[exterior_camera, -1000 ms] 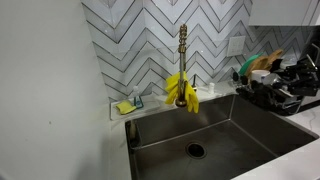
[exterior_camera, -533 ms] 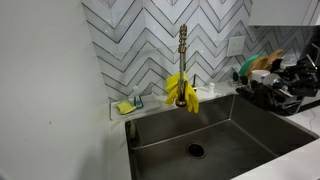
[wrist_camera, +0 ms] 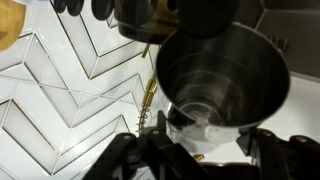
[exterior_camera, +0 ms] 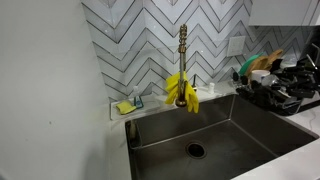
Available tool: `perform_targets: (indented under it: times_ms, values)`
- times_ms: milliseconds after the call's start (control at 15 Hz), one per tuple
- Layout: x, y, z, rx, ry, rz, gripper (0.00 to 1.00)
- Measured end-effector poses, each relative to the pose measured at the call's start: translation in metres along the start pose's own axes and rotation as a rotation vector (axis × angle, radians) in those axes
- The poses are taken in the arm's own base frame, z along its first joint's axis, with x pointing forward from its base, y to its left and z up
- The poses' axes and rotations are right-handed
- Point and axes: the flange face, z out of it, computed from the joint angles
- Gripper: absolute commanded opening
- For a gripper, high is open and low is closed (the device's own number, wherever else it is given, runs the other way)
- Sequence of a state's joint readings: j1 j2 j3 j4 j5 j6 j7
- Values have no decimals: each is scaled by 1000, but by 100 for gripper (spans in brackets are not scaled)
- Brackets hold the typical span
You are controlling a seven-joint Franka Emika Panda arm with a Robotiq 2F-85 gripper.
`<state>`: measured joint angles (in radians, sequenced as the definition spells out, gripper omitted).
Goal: Put the silver cup on the dishrack
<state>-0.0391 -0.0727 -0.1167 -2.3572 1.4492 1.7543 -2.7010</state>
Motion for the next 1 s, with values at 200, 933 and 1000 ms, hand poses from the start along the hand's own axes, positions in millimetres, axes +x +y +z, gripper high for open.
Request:
perform_targets:
  times_ms: [200, 933, 1000]
  values:
    - [-4, 1, 1, -1, 0, -4, 40]
    - [-5, 3, -3, -17, -26, -7, 40]
    - [-6, 3, -5, -21, -32, -7, 40]
